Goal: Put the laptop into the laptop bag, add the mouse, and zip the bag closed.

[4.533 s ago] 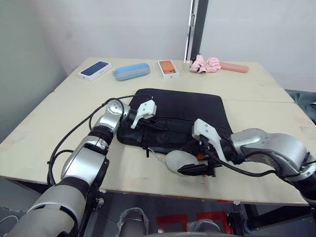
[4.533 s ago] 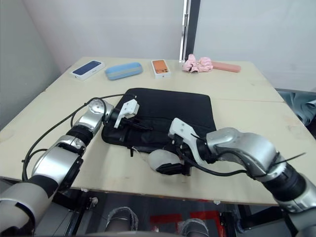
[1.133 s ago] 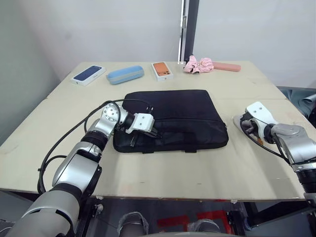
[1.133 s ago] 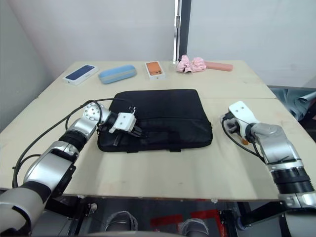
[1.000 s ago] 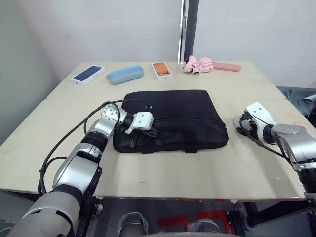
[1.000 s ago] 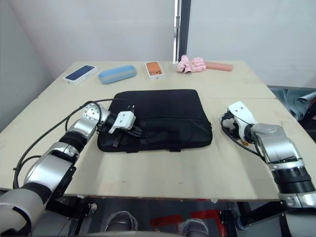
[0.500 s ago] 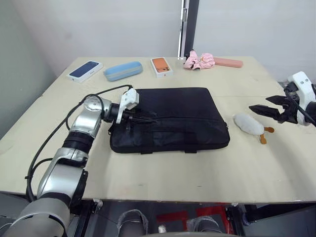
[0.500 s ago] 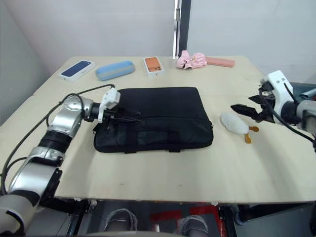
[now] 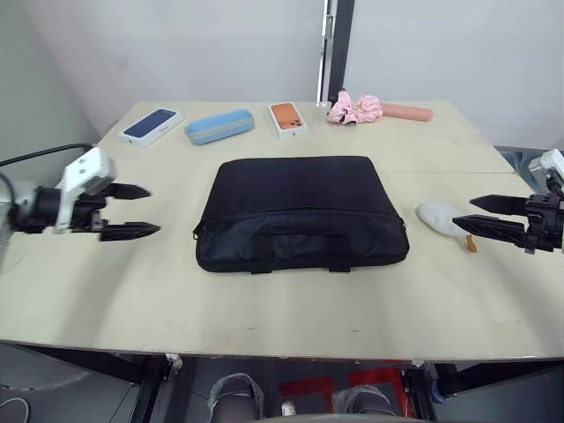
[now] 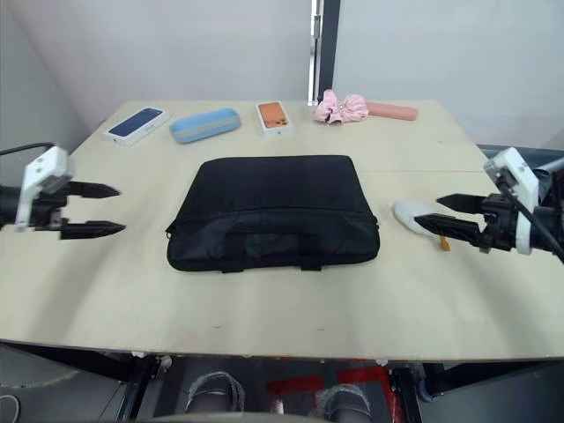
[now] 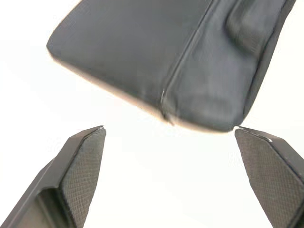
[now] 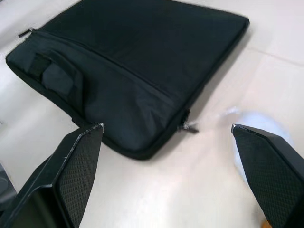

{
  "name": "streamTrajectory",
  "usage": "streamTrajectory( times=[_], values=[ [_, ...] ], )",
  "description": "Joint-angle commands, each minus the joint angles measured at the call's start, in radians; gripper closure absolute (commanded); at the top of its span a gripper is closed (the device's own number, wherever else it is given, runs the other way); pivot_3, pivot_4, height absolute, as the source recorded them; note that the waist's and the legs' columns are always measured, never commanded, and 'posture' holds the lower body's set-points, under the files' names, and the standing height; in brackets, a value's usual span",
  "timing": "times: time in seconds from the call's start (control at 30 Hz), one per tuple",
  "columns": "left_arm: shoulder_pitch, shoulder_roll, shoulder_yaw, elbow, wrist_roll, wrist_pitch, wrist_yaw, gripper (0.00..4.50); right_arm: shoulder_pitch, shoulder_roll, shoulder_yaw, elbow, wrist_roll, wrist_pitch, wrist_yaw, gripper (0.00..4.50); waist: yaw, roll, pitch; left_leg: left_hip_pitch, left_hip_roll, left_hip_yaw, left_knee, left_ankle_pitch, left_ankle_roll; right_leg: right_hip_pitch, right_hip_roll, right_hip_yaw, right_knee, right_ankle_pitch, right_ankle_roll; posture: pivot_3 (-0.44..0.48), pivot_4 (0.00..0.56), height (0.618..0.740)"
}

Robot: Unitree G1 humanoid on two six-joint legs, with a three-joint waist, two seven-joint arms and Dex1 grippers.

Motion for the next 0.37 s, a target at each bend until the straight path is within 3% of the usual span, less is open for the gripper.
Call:
streamTrajectory(
  times=[0.03, 0.2, 0.37],
  values=[
    [0.058, 0.046, 0.087, -0.055, -0.052, 0.038, -0.041, 0.04, 0.011, -0.041, -0.037, 0.004, 0.011, -0.033, 0.029, 0.00, 0.003, 0.000, 0.000, 0.000, 0.000, 0.000, 0.000, 0.000, 0.000, 0.000, 0.000, 0.000, 0.000, 0.000, 0.000, 0.000, 0.150, 0.740],
    [0.171, 0.039, 0.224, -0.107, -0.106, 0.177, 0.013, 0.04, 0.007, -0.085, 0.005, 0.064, -0.016, -0.081, 0.050, 0.00, -0.003, -0.001, 0.000, 0.001, 0.000, 0.001, 0.001, 0.000, 0.000, 0.001, 0.000, 0.000, 0.000, 0.000, 0.000, 0.000, 0.150, 0.740],
    [0.149, 0.026, 0.225, -0.102, -0.116, 0.193, 0.080, 0.04, 0.011, -0.093, 0.017, 0.079, -0.020, -0.102, 0.059, 0.00, -0.003, -0.001, 0.000, 0.001, 0.001, 0.001, 0.002, 0.000, 0.000, 0.001, 0.000, 0.000, 0.002, 0.000, 0.000, 0.000, 0.150, 0.740]
  ],
)
